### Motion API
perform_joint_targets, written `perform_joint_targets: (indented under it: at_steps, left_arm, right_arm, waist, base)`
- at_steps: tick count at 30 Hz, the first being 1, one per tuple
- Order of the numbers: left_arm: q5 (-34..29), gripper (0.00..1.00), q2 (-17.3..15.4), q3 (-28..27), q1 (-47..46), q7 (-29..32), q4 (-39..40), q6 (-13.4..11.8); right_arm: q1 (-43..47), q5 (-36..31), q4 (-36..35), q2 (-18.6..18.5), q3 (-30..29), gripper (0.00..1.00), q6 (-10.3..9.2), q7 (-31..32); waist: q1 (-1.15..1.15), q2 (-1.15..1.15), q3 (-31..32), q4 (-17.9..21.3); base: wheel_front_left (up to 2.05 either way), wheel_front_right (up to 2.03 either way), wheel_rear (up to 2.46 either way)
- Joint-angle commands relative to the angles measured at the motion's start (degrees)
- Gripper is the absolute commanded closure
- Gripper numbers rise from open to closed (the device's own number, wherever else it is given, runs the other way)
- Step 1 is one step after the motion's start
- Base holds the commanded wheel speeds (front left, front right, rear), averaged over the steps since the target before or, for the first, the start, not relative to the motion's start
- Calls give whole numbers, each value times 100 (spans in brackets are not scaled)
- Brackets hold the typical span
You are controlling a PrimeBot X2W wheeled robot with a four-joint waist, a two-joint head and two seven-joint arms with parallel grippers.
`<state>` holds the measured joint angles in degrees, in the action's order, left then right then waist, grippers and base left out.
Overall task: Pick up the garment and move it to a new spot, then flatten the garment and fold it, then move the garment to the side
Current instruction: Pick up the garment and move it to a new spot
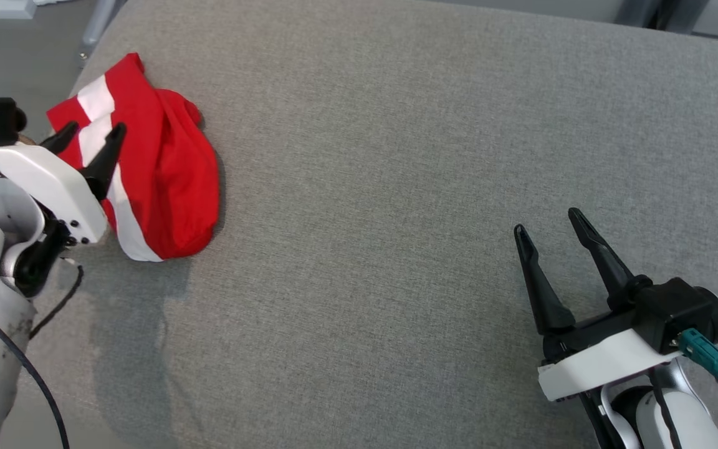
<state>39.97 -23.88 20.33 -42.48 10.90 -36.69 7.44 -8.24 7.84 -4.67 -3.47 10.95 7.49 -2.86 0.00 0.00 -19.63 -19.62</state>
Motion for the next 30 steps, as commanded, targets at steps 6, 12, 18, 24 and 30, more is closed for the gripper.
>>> perform_joint_targets:
  at_steps: [6, 12, 18, 24, 30]
  left_arm:
    - [-7, 0, -178, 270, -621, -477, -979, 1]
    - [171, 0, -18, 594, -939, -683, -1683, 0]
    - [299, 0, 144, 740, -1213, -872, -2367, 0]
    - [367, 0, 258, 902, -1372, -715, -2948, 0]
    - [537, 100, 251, 1126, -1381, -593, -2871, 1]
  right_arm:
    - [-109, -102, -160, -55, 59, 0, 1, 84]
    - [-201, -186, -228, -59, 88, 0, 1, 111]
    - [-244, -211, -254, -50, 110, 0, 1, 78]
    - [-282, -213, -224, -38, 130, 0, 1, 60]
    - [-283, -239, -225, -25, 95, 0, 1, 54]
  waist:
    - [0, 0, -387, 276]
    - [0, 0, -629, 447]
    - [0, 0, -786, 575]
    - [0, 0, -816, 643]
    - [0, 0, -808, 623]
  base:
    - [0, 0, 0]
    - [0, 0, 0]
    - [0, 0, 0]
    - [0, 0, 0]
    - [0, 0, 0]
